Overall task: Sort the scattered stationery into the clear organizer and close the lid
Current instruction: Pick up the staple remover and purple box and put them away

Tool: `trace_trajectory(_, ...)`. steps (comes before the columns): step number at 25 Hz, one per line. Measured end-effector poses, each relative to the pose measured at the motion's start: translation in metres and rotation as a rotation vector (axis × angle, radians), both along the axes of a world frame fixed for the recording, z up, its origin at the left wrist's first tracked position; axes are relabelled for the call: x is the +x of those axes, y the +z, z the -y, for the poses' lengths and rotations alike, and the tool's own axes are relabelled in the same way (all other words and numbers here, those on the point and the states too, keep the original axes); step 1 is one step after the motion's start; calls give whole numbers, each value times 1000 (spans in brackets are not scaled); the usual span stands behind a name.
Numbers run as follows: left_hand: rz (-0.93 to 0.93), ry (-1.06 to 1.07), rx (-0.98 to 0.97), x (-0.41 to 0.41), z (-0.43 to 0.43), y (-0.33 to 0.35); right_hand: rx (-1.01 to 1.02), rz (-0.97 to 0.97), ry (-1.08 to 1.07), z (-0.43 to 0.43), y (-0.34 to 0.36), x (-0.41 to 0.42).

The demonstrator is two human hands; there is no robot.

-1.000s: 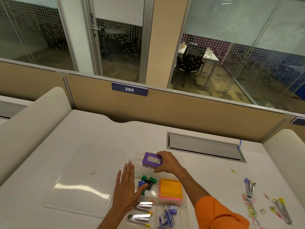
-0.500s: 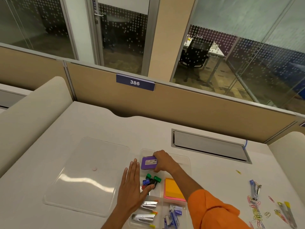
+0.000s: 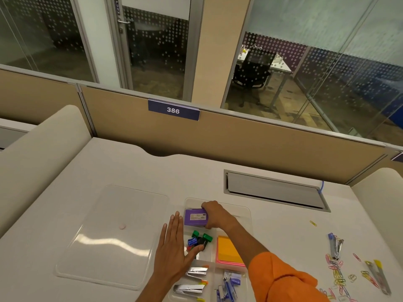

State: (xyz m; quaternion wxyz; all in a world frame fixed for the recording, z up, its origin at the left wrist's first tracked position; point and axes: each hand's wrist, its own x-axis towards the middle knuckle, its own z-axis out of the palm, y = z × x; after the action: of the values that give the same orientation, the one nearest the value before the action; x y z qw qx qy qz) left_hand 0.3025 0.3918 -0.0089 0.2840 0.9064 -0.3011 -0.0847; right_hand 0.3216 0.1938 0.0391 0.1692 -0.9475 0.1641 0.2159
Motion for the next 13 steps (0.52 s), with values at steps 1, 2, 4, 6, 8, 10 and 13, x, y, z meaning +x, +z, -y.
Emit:
trace_trajectory(1, -2, 0, 15, 0, 0, 1, -18, 6, 8, 0, 2, -2)
trace_trajectory(2, -3, 0, 36, 0, 0, 1, -32, 20, 9, 0, 4, -4)
trace_trajectory(4, 14, -2, 79, 0, 0, 3, -50, 86, -18, 1, 10, -10)
trace_trajectory(6, 35, -9, 114, -1, 0, 7, -66, 218, -50, 5, 15, -21)
trace_trajectory(8, 51, -5, 55, -2, 2, 13, -78, 338, -70, 12, 16, -38)
trace_trajectory(10, 56, -8, 11, -1, 9, 20, -118, 387, -87, 20, 15, -59)
trace_trajectory(13, 100, -43, 14, -2, 28, 27, -213, 413, -109, 33, 12, -90)
